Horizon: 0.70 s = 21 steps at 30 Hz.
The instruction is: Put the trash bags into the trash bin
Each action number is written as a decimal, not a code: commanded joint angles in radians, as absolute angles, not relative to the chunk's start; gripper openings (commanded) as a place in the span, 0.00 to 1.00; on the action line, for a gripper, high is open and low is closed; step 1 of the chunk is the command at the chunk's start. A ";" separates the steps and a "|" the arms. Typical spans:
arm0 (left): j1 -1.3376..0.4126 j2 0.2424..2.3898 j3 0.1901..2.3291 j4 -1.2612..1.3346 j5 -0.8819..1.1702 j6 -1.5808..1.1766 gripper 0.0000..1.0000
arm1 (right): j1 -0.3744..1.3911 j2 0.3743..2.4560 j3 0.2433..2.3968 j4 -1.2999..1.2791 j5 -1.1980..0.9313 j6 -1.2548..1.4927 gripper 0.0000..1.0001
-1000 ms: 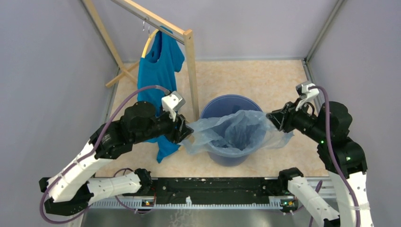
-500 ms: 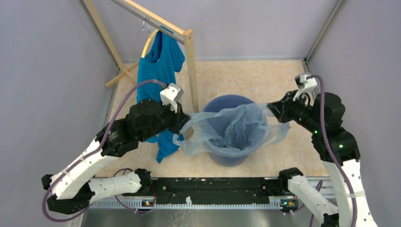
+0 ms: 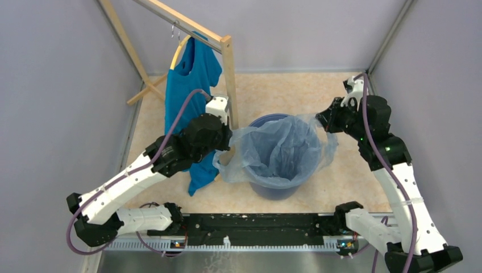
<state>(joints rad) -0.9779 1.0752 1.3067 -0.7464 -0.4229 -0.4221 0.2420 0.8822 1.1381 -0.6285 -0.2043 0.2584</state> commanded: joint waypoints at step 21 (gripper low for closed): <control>-0.979 1.111 1.254 -0.666 -0.554 -0.477 0.12 | 0.250 0.940 0.922 -0.378 -0.278 0.323 0.00</control>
<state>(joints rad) -0.9779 1.0702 1.2724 -0.7048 -0.5156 -0.4694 0.2420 0.9627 0.9230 -0.4267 -0.2520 0.3027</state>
